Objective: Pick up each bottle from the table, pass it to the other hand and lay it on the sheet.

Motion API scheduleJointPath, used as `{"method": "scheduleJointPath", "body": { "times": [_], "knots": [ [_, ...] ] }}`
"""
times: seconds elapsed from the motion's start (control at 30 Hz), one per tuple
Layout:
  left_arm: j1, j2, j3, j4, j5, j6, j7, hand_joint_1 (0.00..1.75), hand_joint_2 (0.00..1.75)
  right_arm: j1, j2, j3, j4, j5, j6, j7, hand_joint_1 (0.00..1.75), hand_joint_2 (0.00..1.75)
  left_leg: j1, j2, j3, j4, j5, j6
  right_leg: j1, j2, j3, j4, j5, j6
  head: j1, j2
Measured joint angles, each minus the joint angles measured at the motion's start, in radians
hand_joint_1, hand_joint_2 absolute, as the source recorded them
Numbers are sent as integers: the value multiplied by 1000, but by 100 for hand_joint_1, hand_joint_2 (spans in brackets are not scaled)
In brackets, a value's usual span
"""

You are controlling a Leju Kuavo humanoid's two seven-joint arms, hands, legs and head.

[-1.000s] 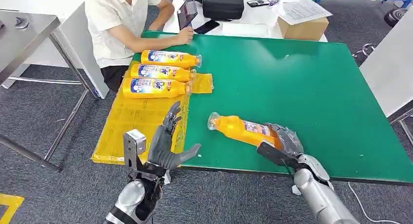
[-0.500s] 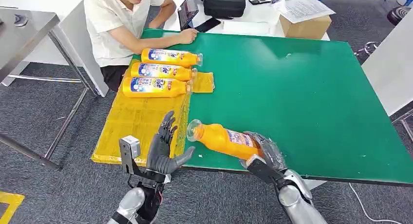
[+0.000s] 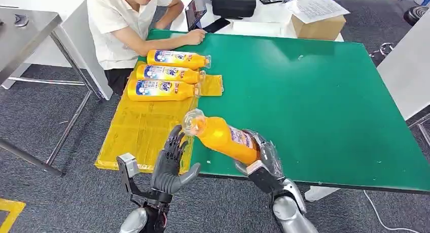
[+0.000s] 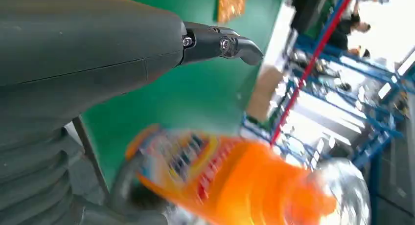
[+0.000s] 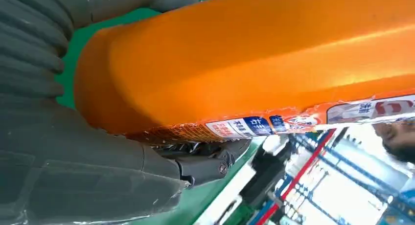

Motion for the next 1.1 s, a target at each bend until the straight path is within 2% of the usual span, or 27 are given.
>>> {"method": "scheduleJointPath", "body": {
  "times": [0.2,0.6,0.63,0.67,0.7,0.73,0.77,0.8,0.83,1.1],
  "knots": [
    [-8,0,0,-19,11,-51,3,0,175,-16,42,69,41,0,64,-3,175,175,0,0,0,0,0,0,0,0,0,0,0,0,0,0],
    [-83,-2,0,69,11,-101,4,0,175,-86,108,209,138,-42,76,-8,175,175,0,-1,-1,0,1,0,0,-1,0,0,0,0,0,0],
    [-89,-3,1,80,10,-101,3,7,175,-90,109,214,143,-50,77,-8,175,175,0,-1,-1,0,1,0,0,-1,0,0,0,0,0,0],
    [-94,-3,1,90,10,-101,3,162,175,-92,111,216,147,-58,81,-8,175,175,0,-1,-1,0,1,0,0,-1,0,0,0,0,0,0],
    [-98,-3,1,99,10,-101,3,162,175,-93,113,220,150,-66,84,-8,175,175,0,-1,-1,0,1,0,0,-1,0,0,0,0,0,0],
    [-102,-3,2,108,10,-103,2,175,175,-94,114,223,153,-73,85,-8,175,175,0,-1,-1,0,1,0,0,-1,0,0,0,0,0,0],
    [-105,-3,2,115,9,-105,-3,175,175,-95,116,227,156,-78,87,-8,113,175,0,-1,-1,0,1,0,0,-1,-1,0,0,0,0,0],
    [-107,-3,3,121,6,-108,-10,175,175,-96,117,228,157,-86,90,-7,70,175,0,-1,-1,0,1,0,0,-1,-1,0,0,0,0,0],
    [-111,-3,5,127,2,-110,-13,175,175,-98,117,230,159,-90,92,-7,0,175,0,-1,-1,0,1,0,0,-1,-1,0,0,0,0,0],
    [-118,-5,29,139,-15,-114,-40,175,175,-99,126,264,179,-135,177,1,0,175,0,-1,-2,0,1,0,0,-1,-2,0,0,0,0,0]
  ]
}}
